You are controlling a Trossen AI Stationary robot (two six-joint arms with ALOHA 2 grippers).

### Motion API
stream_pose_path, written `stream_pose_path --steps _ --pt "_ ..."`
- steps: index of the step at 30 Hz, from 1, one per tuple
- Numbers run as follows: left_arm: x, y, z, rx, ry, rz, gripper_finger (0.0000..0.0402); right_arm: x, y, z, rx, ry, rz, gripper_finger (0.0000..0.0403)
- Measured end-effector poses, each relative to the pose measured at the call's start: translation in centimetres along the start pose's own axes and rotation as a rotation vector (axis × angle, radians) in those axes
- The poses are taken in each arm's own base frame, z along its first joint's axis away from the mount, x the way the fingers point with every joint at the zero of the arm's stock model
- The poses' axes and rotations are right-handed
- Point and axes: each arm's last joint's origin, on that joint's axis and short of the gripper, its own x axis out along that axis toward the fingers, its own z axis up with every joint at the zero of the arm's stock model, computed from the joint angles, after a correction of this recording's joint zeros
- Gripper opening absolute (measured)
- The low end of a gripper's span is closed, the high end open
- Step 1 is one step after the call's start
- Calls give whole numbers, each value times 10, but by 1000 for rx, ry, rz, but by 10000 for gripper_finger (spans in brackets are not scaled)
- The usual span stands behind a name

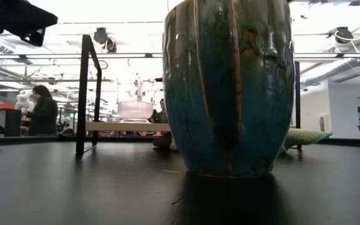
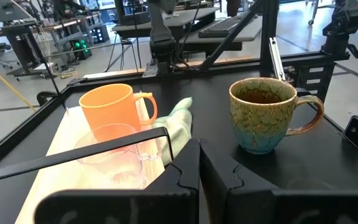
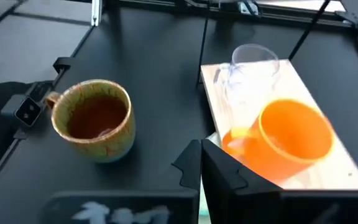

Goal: Stack small to large cups/mugs on shelf
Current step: Put the green and blue mug on the shelf

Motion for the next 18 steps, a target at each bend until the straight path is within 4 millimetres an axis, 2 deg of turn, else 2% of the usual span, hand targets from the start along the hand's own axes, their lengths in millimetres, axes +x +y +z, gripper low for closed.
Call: stream_pose_path --steps 9,18 --pt "0 0 0 1 1 -7 8 3 13 -58 16 -137 63 0" --pt "0 0 0 12 2 -7 8 9 22 -92 8 -198 118 0"
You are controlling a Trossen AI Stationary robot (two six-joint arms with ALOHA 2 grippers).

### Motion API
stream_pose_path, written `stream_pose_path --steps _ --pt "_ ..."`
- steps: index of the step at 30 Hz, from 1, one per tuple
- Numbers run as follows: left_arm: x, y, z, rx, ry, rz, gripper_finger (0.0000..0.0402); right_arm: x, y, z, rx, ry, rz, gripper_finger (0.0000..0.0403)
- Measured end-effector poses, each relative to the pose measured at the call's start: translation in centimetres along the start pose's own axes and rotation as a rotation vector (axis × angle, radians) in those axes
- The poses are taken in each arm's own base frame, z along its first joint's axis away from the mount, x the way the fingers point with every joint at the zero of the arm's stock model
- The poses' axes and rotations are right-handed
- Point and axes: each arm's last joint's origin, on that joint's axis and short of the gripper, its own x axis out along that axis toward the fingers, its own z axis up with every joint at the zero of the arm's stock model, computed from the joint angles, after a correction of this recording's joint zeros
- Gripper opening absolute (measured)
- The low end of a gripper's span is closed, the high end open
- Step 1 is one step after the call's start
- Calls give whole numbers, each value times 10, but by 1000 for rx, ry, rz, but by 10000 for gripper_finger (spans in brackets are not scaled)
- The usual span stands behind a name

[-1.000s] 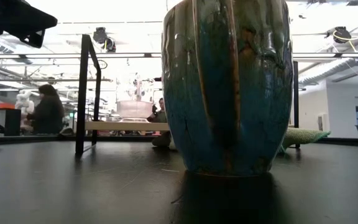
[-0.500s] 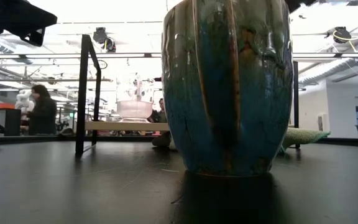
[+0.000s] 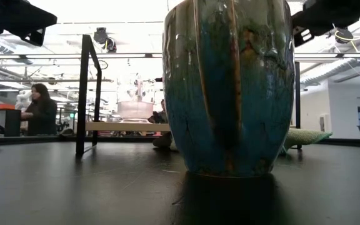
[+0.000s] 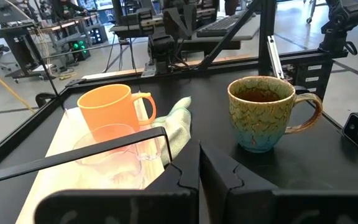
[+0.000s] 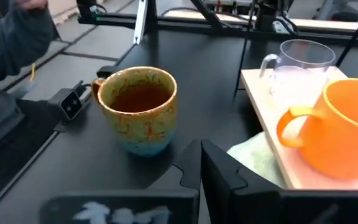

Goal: Stack small to large cups/mugs on shelf
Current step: Put the green and blue mug on the shelf

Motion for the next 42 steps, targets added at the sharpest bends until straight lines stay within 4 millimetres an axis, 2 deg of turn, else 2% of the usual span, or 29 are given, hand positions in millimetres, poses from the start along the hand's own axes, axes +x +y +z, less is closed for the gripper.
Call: stream_pose_path --steps 8,14,29,33,37,42 --pt "0 0 0 -1 -1 0 8 -1 0 -28 10 -52 4 0" --pt "0 0 0 -3 -3 0 8 -3 -2 -42 21 -53 1 0" --pt "0 0 2 -43 -12 -2 7 -4 -3 -46 12 -53 1 0" --pt "4 -6 20 -50 -21 -55 7 -6 -2 -44 4 -71 7 0" --pt "16 -19 57 -28 -36 -80 7 -11 0 -42 -19 -98 25 0" --pt "41 -35 103 29 28 -78 7 -14 2 -40 -24 -118 42 0"
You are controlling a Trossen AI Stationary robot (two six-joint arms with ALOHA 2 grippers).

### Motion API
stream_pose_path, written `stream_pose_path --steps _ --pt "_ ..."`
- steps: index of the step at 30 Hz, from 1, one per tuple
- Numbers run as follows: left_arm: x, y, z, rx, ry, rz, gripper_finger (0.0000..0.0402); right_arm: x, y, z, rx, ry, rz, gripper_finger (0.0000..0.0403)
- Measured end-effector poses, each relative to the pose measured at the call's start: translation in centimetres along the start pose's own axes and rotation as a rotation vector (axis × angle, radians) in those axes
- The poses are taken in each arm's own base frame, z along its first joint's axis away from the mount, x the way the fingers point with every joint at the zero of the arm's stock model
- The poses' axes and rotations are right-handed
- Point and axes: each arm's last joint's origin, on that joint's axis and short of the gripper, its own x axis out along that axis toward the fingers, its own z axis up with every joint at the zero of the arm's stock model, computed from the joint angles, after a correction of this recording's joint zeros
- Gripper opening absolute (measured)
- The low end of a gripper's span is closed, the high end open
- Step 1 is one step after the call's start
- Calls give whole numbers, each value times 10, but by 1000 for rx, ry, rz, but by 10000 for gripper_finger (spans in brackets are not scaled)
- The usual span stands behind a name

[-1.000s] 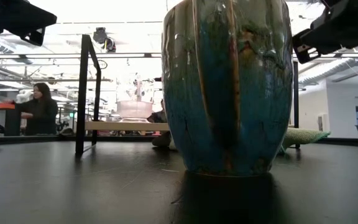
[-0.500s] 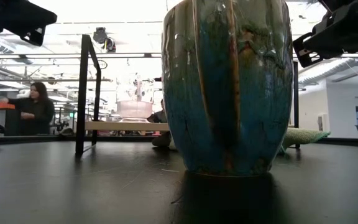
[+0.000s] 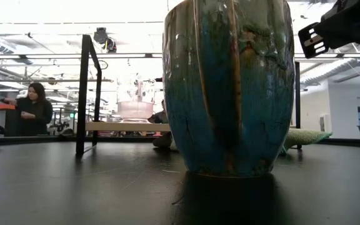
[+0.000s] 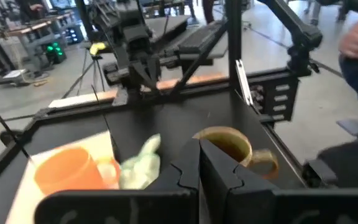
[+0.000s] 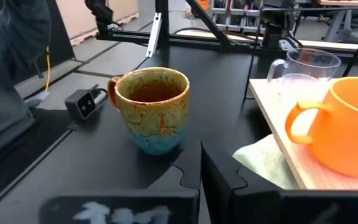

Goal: Stack small to large cups/mugs on shelf
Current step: Put the green and blue mug on the shelf

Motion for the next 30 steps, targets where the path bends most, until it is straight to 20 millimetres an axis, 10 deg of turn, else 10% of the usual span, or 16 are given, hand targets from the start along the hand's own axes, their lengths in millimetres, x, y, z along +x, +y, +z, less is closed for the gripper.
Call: stream_pose_path --steps 12,30 --pt "89 24 58 -45 271 76 21 -11 7 5 -14 -52 58 0" --pt "179 59 2 -368 534 -227 176 -25 6 2 -22 -35 73 0"
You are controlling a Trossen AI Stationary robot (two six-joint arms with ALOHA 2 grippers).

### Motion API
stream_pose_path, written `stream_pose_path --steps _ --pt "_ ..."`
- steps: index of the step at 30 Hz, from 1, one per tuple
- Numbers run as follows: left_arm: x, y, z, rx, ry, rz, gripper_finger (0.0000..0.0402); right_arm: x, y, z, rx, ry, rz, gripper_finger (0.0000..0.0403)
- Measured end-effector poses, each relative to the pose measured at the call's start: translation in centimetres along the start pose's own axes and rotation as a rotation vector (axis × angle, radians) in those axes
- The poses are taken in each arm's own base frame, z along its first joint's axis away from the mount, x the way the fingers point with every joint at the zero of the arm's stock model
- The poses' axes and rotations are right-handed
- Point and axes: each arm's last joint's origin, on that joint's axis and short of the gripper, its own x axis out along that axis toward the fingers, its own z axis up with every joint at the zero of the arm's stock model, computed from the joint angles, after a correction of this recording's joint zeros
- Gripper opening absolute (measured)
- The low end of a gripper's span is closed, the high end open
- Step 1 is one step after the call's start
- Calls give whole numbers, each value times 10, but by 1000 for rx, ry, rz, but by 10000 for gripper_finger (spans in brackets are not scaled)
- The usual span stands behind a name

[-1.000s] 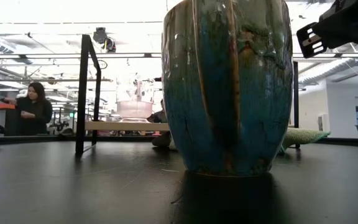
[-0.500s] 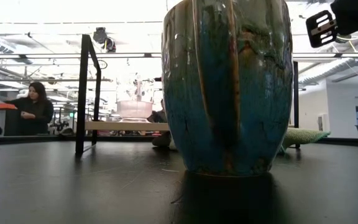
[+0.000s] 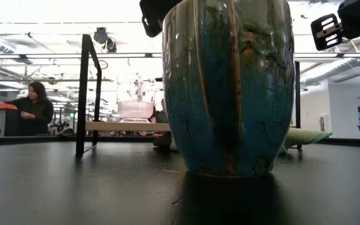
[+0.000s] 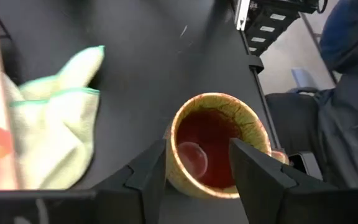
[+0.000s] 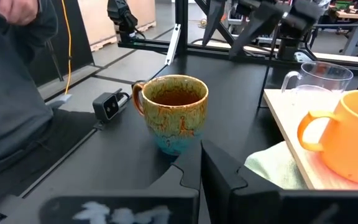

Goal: Stack small to large cups/mugs on shelf
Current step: Put the green and blue mug on the shelf

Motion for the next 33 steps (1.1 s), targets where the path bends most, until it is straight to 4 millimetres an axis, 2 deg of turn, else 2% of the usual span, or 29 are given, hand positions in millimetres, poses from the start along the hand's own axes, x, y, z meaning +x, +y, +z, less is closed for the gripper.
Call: stream_pose_path --steps 6,17,28,33 --pt "16 8 -4 -50 36 -20 177 0 0 0 -6 1 0 0" --pt "27 13 -8 -68 66 -37 177 0 0 0 -8 2 0 0" --pt "62 23 -26 -109 152 -33 177 0 0 0 -16 4 0 0" --pt "66 24 -27 -106 152 -39 177 0 0 0 -20 4 0 0"
